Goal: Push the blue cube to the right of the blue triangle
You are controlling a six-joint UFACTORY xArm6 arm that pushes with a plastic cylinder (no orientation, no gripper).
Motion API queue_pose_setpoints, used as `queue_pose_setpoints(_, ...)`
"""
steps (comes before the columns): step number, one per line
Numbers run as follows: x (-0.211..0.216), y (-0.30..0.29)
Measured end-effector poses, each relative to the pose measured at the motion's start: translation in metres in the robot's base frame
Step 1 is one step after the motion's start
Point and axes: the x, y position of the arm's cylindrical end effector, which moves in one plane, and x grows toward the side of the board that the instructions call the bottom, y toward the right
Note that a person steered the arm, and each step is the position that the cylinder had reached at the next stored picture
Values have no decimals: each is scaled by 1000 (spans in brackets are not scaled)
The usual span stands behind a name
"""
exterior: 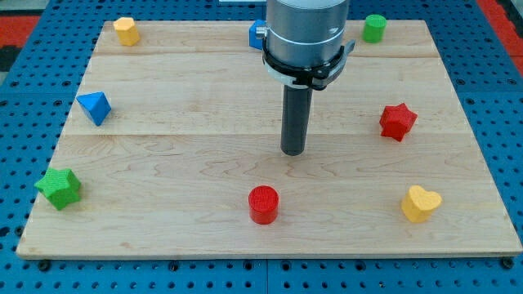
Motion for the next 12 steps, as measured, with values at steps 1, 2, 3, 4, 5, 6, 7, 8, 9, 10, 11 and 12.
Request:
queue_pose_setpoints(1, 17, 9)
queue_pose_setpoints(2, -38, 0)
queue_pose_setpoints(3, -115, -8)
queue_pose_setpoints(4, -135, -10)
queue_pose_setpoints(5, -135, -10)
queue_pose_setpoints(6, -134, -10)
queue_pose_setpoints(7, -134, -10)
queue_pose_setpoints(8, -135, -10)
queue_pose_setpoints(9, -135, -16)
queue_pose_setpoints(10, -137, -4)
queue_pose_setpoints(11, -157, 9)
queue_pose_setpoints(12, -205, 11)
